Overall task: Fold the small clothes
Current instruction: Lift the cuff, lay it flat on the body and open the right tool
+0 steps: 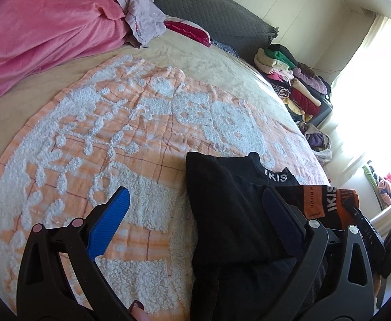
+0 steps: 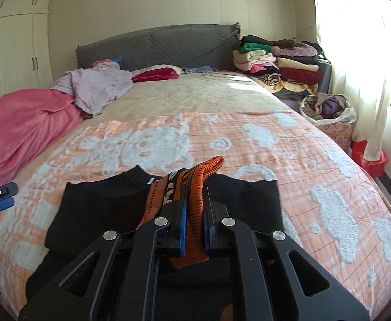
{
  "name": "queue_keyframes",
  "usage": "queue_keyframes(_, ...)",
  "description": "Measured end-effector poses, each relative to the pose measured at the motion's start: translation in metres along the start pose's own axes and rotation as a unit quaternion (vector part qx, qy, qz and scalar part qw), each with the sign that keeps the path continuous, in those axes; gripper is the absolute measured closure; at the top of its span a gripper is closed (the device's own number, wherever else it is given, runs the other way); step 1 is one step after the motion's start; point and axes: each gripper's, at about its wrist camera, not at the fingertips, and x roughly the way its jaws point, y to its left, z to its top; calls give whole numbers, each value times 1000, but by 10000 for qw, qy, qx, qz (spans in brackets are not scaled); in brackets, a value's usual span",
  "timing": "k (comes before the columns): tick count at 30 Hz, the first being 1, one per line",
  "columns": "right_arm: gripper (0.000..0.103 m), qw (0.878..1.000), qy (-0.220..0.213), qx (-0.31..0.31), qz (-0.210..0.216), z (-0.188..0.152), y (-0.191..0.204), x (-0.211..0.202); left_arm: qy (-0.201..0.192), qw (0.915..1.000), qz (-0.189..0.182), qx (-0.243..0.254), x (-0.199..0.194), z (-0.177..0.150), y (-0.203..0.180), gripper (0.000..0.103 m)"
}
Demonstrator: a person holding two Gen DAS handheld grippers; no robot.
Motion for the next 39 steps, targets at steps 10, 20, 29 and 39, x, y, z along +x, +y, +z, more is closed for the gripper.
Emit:
queue_keyframes(10, 95, 9997, 87, 146, -196, -10, -19, 11, 136, 9992, 118, 368, 16, -10, -19, 10)
queue_keyframes(20, 95, 9989, 248, 290, -279, -19, -30, 20, 335, 9949, 133, 945, 37, -25, -51, 10)
queue_keyframes(29, 89, 9962, 338, 257, -755, -26, -45, 25, 505, 9906, -26, 1270, 53, -37, -77, 19)
queue_keyframes(39, 79, 9965, 593, 271, -514, -44, -48, 23, 669, 9821, -109, 1758, 68, -51, -101, 46)
